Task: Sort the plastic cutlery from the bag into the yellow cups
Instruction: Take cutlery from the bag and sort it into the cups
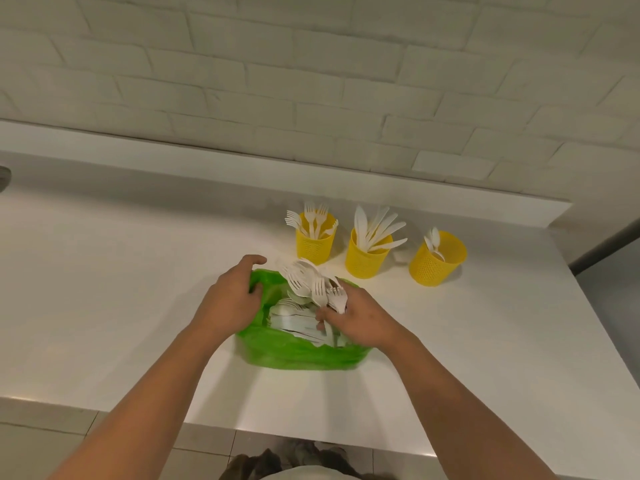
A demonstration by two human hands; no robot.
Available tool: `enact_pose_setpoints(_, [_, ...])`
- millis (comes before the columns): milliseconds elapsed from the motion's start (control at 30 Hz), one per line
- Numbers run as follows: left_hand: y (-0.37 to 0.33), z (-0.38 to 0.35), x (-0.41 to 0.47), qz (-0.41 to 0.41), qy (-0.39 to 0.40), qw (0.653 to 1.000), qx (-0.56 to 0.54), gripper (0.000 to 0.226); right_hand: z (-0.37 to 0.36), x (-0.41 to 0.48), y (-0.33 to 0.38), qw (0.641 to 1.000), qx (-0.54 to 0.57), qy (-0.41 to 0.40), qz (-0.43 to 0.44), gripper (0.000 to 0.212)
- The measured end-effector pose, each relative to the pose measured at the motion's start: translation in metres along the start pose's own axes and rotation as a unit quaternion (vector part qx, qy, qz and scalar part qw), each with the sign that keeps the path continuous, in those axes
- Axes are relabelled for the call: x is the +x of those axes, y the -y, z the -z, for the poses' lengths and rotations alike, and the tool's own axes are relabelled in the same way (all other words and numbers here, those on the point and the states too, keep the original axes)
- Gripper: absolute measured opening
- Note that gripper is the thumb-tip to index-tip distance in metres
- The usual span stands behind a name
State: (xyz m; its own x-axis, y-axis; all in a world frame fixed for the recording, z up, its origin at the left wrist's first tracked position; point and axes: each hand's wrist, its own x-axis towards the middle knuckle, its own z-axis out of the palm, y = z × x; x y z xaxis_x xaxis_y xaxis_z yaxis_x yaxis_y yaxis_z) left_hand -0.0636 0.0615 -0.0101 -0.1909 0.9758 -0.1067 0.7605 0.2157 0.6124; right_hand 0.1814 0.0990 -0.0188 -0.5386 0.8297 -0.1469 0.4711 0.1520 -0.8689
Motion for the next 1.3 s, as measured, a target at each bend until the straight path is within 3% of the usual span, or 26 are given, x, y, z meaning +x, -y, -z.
enact_pose_setpoints(167, [0.007, 0.000, 0.003, 0.013, 0.002, 1.000, 0.016, 0.047, 0.012, -0.003, 0.005, 0.996, 0.072, 0.048, 0.028, 0.004])
enact_pose_setpoints(300, [0.006, -0.005, 0.001, 0.013, 0.010, 1.000, 0.019, 0.048, 0.017, -0.001, 0.006, 0.989, 0.145, 0.024, 0.013, 0.008])
enact_pose_setpoints(400, [-0.004, -0.003, -0.003, 0.018, -0.050, 0.993, 0.103, 0.054, 0.017, 0.000, 0.009, 0.982, 0.187, 0.005, 0.007, 0.008])
enact_pose_setpoints(433, [-0.009, -0.002, -0.005, 0.000, -0.087, 0.992, 0.086, 0.056, 0.016, 0.000, 0.010, 0.982, 0.188, 0.001, 0.012, 0.008])
enact_pose_setpoints(500, [-0.027, 0.006, -0.007, -0.054, -0.118, 0.989, -0.075, 0.057, 0.011, 0.002, 0.011, 0.981, 0.192, -0.015, 0.020, 0.007])
enact_pose_setpoints(600, [-0.062, 0.013, -0.004, -0.120, -0.055, 0.945, -0.298, 0.058, 0.003, 0.003, 0.014, 0.981, 0.184, -0.054, 0.025, 0.011])
enact_pose_setpoints(733, [-0.096, 0.008, 0.007, -0.145, -0.053, 0.938, -0.310, 0.044, -0.008, 0.009, 0.015, 0.979, 0.181, -0.092, 0.003, 0.013])
enact_pose_setpoints(900, [-0.091, -0.010, 0.017, -0.212, -0.131, 0.955, -0.161, 0.028, -0.011, 0.013, 0.018, 0.970, 0.205, -0.128, -0.024, 0.011])
enact_pose_setpoints(1100, [-0.095, -0.014, 0.014, -0.222, -0.105, 0.950, -0.191, 0.017, -0.003, 0.012, 0.014, 0.968, 0.204, -0.137, -0.044, 0.014])
enact_pose_setpoints(1167, [-0.100, -0.012, 0.016, -0.194, -0.078, 0.940, -0.268, 0.020, 0.001, 0.009, 0.014, 0.967, 0.207, -0.146, -0.039, 0.015])
enact_pose_setpoints(1300, [-0.109, -0.017, 0.019, -0.044, 0.037, 0.869, -0.492, 0.044, 0.012, 0.006, 0.022, 0.920, 0.357, -0.164, -0.011, 0.004])
